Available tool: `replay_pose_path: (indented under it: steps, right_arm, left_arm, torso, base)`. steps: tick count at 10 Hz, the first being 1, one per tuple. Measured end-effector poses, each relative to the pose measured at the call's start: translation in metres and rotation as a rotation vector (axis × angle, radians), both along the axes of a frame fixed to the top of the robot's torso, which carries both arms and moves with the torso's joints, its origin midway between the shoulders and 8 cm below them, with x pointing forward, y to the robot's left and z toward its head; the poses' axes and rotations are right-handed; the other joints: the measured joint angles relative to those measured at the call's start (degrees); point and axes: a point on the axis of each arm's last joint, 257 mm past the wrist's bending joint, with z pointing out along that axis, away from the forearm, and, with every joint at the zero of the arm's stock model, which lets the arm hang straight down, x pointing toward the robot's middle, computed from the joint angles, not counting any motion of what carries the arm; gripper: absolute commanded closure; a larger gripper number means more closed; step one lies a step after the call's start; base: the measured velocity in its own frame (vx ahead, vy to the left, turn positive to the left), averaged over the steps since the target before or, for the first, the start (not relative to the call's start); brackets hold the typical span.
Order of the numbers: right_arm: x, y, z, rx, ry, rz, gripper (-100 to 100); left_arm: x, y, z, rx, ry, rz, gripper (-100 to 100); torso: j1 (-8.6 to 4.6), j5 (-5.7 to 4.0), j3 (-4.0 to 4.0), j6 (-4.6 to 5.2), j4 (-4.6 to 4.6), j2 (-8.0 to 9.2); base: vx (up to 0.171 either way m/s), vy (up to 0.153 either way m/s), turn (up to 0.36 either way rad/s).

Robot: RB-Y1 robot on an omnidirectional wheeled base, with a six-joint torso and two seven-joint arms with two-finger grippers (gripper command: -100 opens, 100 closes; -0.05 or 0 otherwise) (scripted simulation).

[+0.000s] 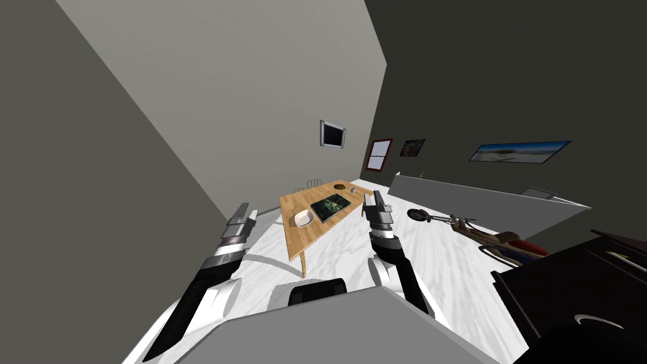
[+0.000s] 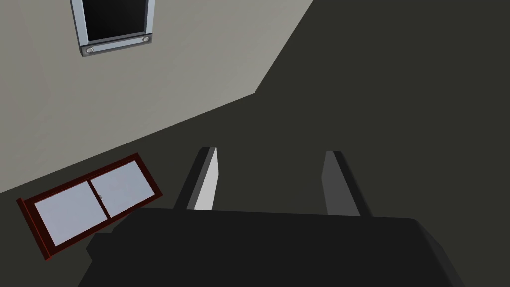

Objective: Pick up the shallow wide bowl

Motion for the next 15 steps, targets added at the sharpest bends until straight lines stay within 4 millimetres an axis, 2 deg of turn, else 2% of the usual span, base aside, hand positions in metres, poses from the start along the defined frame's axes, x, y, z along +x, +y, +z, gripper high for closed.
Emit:
replay_pose_path:
  steps: [2,5,8,10,15]
  right_arm:
    - [0.000,0.000,0.000,0.000,0.000,0.000,0]
    - [0.000,0.000,0.000,0.000,0.000,0.000,0]
    - [0.000,0.000,0.000,0.000,0.000,0.000,0]
    - [0.000,0.000,0.000,0.000,0.000,0.000,0]
    - [0.000,0.000,0.000,0.000,0.000,0.000,0]
  left_arm:
    - [0.012,0.019,-0.029,-0.015,0.090,0.017,-100]
    - [0.027,0.040,-0.058,-0.044,0.180,0.043,-100]
    - [0.032,0.058,-0.081,-0.078,0.259,0.071,-100]
    - [0.039,0.077,-0.109,-0.114,0.325,0.102,-100]
    - [0.040,0.113,-0.158,-0.200,0.465,0.170,-100]
  torso:
    - [-0.18,-0.04,0.02,-0.01,0.01,0.04]
    - [-0.09,-0.02,0.02,-0.01,0.01,0.04]
    - [-0.01,-0.01,0.01,-0.01,0.00,0.02]
    - [-0.15,-0.02,0.01,-0.01,0.00,0.01]
    - [-0.05,-0.02,-0.02,-0.02,-0.01,-0.04]
  base:
    - [-0.005,-0.105,0.006]
    - [-0.008,-0.084,-0.001]
    - [-0.002,-0.077,0.001]
    - [-0.003,-0.109,0.005]
    - [0.009,-0.086,0.005]
